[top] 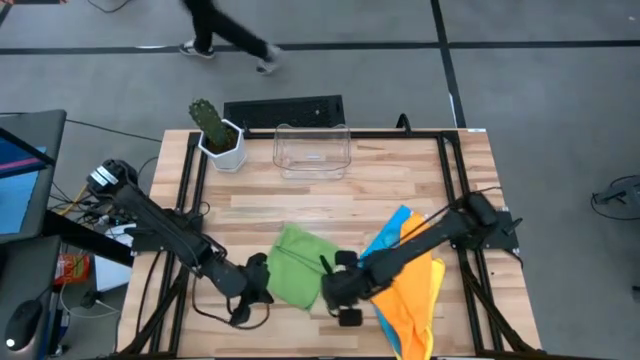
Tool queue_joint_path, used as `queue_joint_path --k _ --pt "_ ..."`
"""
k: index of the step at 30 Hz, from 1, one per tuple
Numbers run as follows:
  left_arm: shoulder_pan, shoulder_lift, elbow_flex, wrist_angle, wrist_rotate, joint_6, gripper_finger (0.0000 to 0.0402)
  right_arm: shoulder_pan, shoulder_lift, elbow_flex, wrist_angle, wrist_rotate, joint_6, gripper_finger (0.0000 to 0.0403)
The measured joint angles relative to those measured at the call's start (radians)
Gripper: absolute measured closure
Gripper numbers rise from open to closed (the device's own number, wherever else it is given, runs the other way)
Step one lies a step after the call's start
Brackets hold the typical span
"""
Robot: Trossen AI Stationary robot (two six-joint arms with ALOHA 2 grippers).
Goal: Fold microfiber towels
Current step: Fold the green towel
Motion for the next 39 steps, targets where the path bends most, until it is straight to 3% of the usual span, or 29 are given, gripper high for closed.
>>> queue_joint_path --k 5,10,14,17,20,27,34,39 --pt "0.013 -0.036 0.143 -0.311 0.096 0.238 0.0385 0.054 -0.061 -0.067 0.138 0.096 -0.057 0.0281" --pt "0.008 -0.046 0.159 -0.433 0.092 0.362 0.0321 0.031 0.008 -0.071 0.337 0.089 -0.146 0.0215" --pt "-0.006 -0.005 0.159 -0.442 -0.01 0.432 0.0254 0.015 0.094 -0.072 0.453 0.079 -0.21 0.0171" --pt "-0.014 0.052 0.158 -0.444 -0.129 0.467 0.0212 0.011 0.152 -0.071 0.547 0.078 -0.268 0.0165" --pt "-0.01 0.134 0.158 -0.458 -0.138 0.473 0.0184 0.003 0.191 -0.056 0.569 0.077 -0.292 0.0174" --pt "-0.01 0.28 0.116 -0.398 -0.033 0.492 0.0172 0.004 0.214 -0.039 0.569 0.073 -0.324 0.0191" --pt "-0.011 0.288 0.053 -0.375 -0.136 0.419 0.0175 0.022 0.226 -0.041 0.569 0.072 -0.373 0.0192" --pt "-0.01 0.281 0.014 -0.343 -0.113 0.407 0.0176 0.02 0.266 -0.04 0.567 0.048 -0.352 0.0192"
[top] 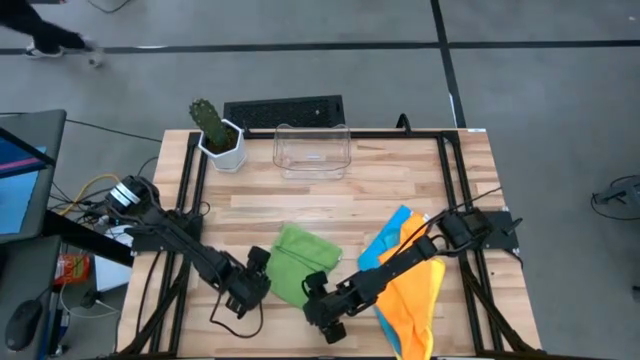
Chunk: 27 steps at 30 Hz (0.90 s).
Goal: Fold microfiber towels
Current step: Fold the green towel
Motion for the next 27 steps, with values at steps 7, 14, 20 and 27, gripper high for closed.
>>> queue_joint_path --k 7,14,20,27 --pt "-0.006 0.001 -0.005 0.014 -0.005 -0.017 0.0185 -0.004 0.011 0.002 -0.019 0.025 0.09 0.0201" --pt "-0.008 0.003 -0.006 0.021 0.009 -0.051 0.0272 -0.008 0.012 0.001 -0.027 0.03 0.176 0.0235" --pt "-0.011 0.003 -0.029 0.049 -0.011 -0.058 0.0357 -0.01 0.013 0.0 -0.03 0.034 0.221 0.0273" --pt "-0.008 0.001 -0.061 0.088 0.005 -0.125 0.0398 -0.01 0.013 -0.001 -0.036 0.035 0.242 0.0311"
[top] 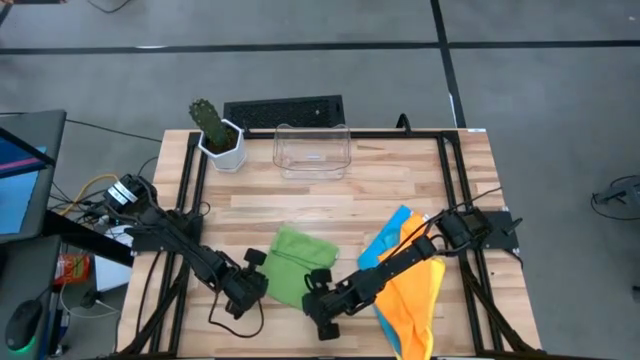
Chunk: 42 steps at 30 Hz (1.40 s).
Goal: Fold microfiber towels
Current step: Fold the green towel
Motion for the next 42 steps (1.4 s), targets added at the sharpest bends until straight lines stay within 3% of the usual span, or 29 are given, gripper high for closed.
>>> queue_joint_path --k 5,7,22,32,42 --pt "0.004 -0.018 0.043 -0.046 0.053 -0.009 0.0399 0.0 -0.034 -0.005 -0.039 -0.004 0.005 0.0381" --pt "0.004 -0.035 0.069 -0.081 0.069 -0.013 0.04 -0.006 -0.054 -0.009 -0.07 -0.011 -0.004 0.0391" --pt "0.101 -0.141 0.129 -0.177 -0.005 -0.031 0.0401 -0.073 -0.186 -0.006 -0.228 -0.029 0.024 0.0389" --pt "0.199 -0.183 0.13 -0.218 -0.084 0.037 0.0401 -0.17 -0.309 -0.173 -0.229 -0.028 0.07 0.0386" --pt "0.32 -0.183 0.13 -0.23 -0.086 0.137 0.0401 -0.277 -0.421 -0.273 -0.208 -0.027 0.044 0.0382"
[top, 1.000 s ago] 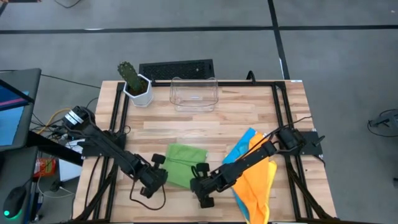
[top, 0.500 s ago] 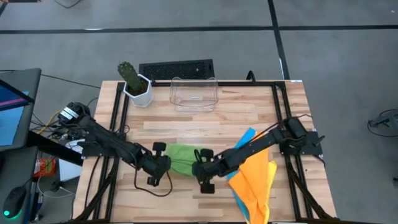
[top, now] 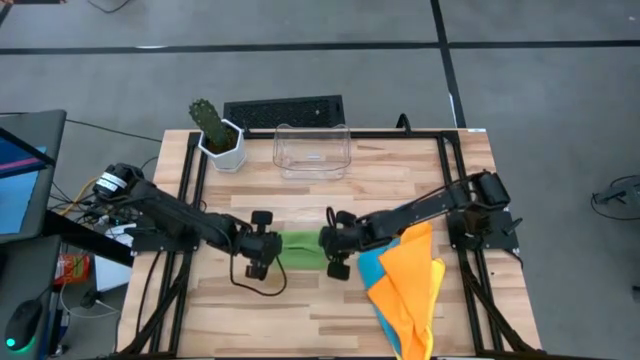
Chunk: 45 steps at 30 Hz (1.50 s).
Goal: Fold microfiber towels
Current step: Fold the green towel
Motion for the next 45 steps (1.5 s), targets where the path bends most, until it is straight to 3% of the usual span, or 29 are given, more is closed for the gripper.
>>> queue_joint_path --k 14,18,22,26,29,35,41,45 --pt "0.135 0.0 -0.068 0.115 0.065 0.089 0.0401 -0.102 0.013 -0.002 -0.028 -0.036 -0.098 0.0371" --pt "0.152 0.0 -0.068 0.142 0.007 0.105 0.0397 -0.118 0.013 -0.001 -0.07 -0.035 -0.091 0.0357" --pt "0.179 0.0 -0.069 0.174 -0.048 0.104 0.037 -0.132 0.013 -0.001 -0.103 -0.026 -0.082 0.0332" --pt "0.208 0.002 -0.069 0.174 0.074 0.101 0.0331 -0.15 0.013 -0.001 -0.103 -0.024 -0.069 0.0304" --pt "0.214 0.006 -0.07 0.173 0.094 0.097 0.0299 -0.165 0.013 -0.001 -0.103 -0.025 -0.043 0.0274" --pt "0.216 -0.002 -0.07 0.176 -0.06 0.097 0.0246 -0.168 0.008 -0.001 -0.088 -0.032 -0.045 0.0214" --pt "0.252 -0.075 -0.029 0.163 -0.075 0.108 0.0231 -0.13 -0.002 0.0 0.034 -0.037 -0.06 0.0193" --pt "0.275 -0.161 -0.029 0.139 0.062 0.036 0.0239 -0.109 0.036 0.001 0.12 -0.035 -0.061 0.0205"
